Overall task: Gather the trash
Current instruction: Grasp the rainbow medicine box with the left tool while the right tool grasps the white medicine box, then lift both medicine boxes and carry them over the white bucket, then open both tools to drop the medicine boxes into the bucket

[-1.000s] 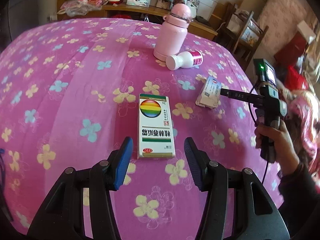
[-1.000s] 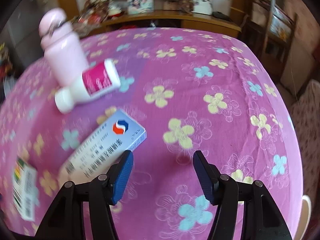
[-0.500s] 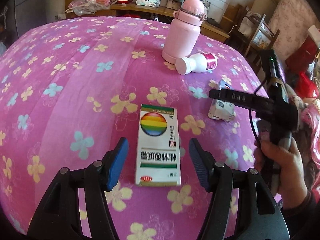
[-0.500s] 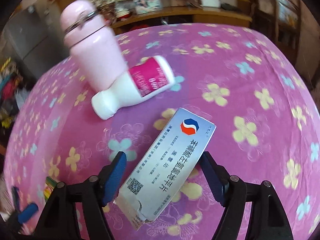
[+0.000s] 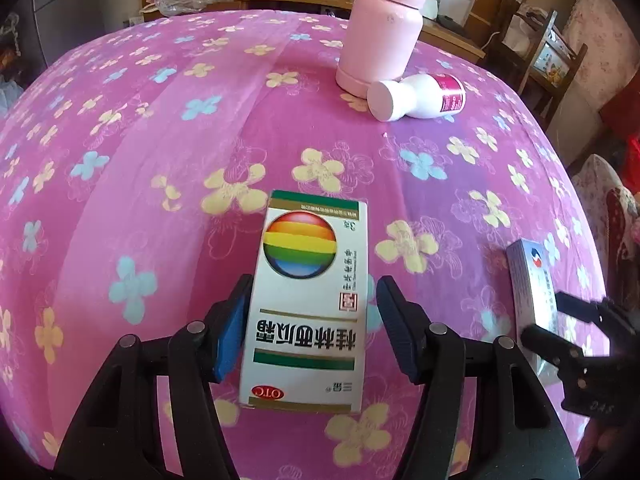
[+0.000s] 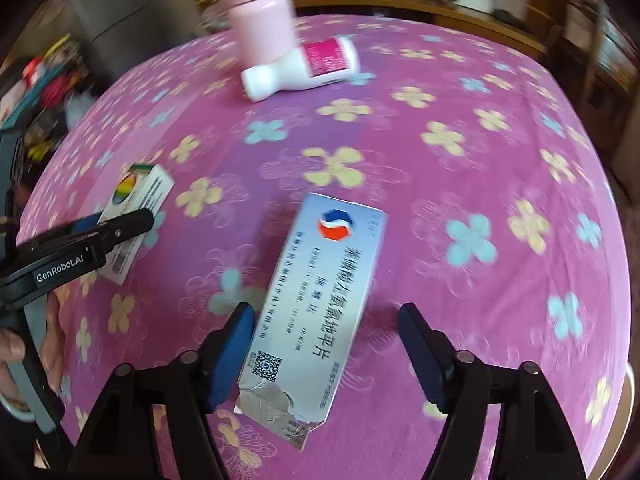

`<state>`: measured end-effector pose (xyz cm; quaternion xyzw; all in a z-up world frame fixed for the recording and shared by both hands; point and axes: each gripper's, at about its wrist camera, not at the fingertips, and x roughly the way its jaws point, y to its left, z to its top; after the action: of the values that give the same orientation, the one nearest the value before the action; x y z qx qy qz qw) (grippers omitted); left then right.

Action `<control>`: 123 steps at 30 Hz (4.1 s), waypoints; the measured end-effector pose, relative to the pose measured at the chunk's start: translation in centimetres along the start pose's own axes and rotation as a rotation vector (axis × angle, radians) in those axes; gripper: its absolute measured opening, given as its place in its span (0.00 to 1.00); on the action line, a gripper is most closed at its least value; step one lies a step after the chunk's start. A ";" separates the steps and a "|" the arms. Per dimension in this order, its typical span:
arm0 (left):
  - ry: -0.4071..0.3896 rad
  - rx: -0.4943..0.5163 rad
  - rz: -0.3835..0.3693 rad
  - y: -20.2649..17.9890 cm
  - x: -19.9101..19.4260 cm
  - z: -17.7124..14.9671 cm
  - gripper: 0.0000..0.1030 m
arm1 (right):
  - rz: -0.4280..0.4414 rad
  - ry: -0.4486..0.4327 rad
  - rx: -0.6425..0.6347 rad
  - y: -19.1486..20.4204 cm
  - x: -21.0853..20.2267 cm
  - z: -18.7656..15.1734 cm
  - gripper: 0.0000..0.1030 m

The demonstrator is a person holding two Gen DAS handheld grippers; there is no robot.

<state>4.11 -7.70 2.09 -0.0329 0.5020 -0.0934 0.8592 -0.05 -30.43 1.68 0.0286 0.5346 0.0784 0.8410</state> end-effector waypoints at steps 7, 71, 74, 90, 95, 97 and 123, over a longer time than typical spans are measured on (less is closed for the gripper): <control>-0.002 -0.011 -0.029 -0.7 -1.3 -1.5 0.50 | -0.033 -0.072 0.009 1.5 -0.3 -1.1 0.47; -0.074 0.503 -0.241 -33.9 -9.0 -13.4 0.50 | -0.178 -0.246 0.397 -20.4 -18.5 -21.3 0.47; -0.069 0.523 -0.248 -35.5 -8.7 -13.8 0.50 | -0.192 -0.243 0.426 -21.8 -18.9 -22.3 0.47; 0.024 0.584 -0.347 -42.6 -5.6 -15.3 0.50 | -0.210 -0.207 0.566 -28.5 -18.2 -26.6 0.47; 0.049 0.581 -0.365 -43.9 -4.6 -15.7 0.50 | -0.210 -0.194 0.598 -29.8 -17.5 -27.3 0.47; 0.058 0.580 -0.366 -44.2 -4.2 -15.8 0.50 | -0.213 -0.187 0.607 -30.2 -17.2 -27.5 0.47; 0.101 0.506 -0.445 -44.3 -3.1 -15.3 0.67 | -0.217 -0.174 0.692 -31.4 -16.6 -28.8 0.50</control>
<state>-16.34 -49.93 3.81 0.0776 0.4854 -0.4016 0.7727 -29.80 -65.09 0.16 0.2610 0.4558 -0.1992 0.8273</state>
